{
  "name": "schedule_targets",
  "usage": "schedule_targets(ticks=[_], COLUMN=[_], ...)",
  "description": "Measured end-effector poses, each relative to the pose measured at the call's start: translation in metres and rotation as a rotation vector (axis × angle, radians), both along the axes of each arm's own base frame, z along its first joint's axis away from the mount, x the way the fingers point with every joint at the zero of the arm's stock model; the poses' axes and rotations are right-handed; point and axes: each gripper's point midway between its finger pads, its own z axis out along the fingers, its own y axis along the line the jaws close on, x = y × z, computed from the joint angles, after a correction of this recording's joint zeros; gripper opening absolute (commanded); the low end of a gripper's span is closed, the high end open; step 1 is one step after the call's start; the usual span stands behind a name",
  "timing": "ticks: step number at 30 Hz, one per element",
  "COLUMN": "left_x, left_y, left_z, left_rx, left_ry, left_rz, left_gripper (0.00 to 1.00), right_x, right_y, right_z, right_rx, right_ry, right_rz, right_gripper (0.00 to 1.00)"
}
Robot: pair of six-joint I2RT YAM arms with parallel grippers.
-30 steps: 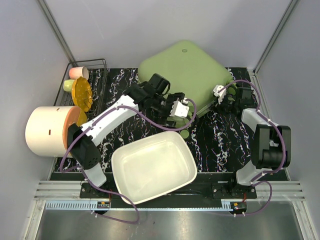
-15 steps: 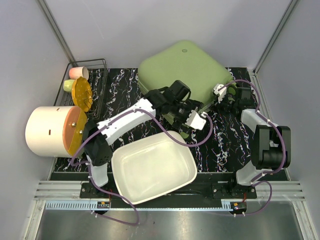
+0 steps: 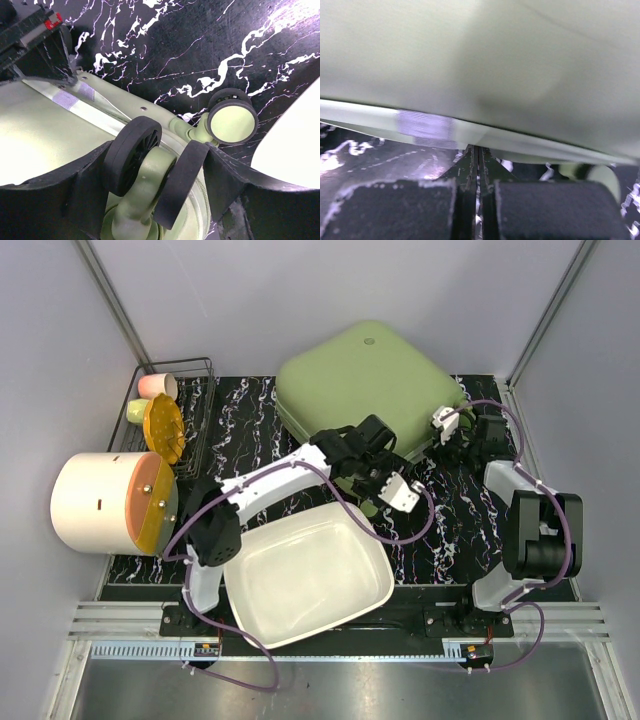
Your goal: Open, take out, and arrange the luggage
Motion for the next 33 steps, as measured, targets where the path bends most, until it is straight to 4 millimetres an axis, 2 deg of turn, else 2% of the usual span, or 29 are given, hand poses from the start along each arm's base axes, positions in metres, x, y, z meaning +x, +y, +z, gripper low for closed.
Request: schedule_targets(ticks=[1,2,4,8,14,18,24,30,33], left_x=[0.000,-0.001,-0.003,-0.010,-0.007,-0.004,0.003,0.006,0.006], left_y=[0.001,0.003,0.007,0.027,0.042,0.054,0.076,0.083,0.086], left_z=[0.000,0.001,0.002,0.002,0.006,0.006,0.006,0.005,0.003], left_rx=[-0.005,-0.014,-0.029,-0.034,-0.068,-0.075,-0.052,-0.045,-0.048], left_ry=[-0.009,-0.023,-0.047,-0.070,-0.074,-0.080,-0.060,-0.070,-0.060], left_rz=[-0.002,-0.006,-0.015,-0.020,-0.025,-0.034,-0.009,-0.024,-0.028], left_gripper=[0.20,0.10,0.01,0.00,0.00,0.00,0.00,0.00,0.00], right_x=[0.002,0.005,0.014,0.025,0.032,0.044,0.052,0.065,0.078], right_y=[-0.005,-0.013,-0.033,-0.068,-0.063,-0.085,-0.085,-0.088,-0.089], right_z=[0.001,0.002,0.006,0.007,0.000,0.011,0.016,0.017,0.020], right_rx=[-0.003,-0.010,-0.027,-0.064,-0.014,0.038,0.118,0.200,0.253], right_ry=[-0.008,-0.020,-0.060,-0.160,-0.274,-0.344,-0.355,-0.325,-0.302], right_rz=[-0.013,-0.036,-0.091,-0.173,-0.105,-0.126,-0.119,-0.063,-0.035], right_gripper=[0.00,0.00,0.00,0.00,0.00,0.00,0.00,0.00,0.00])
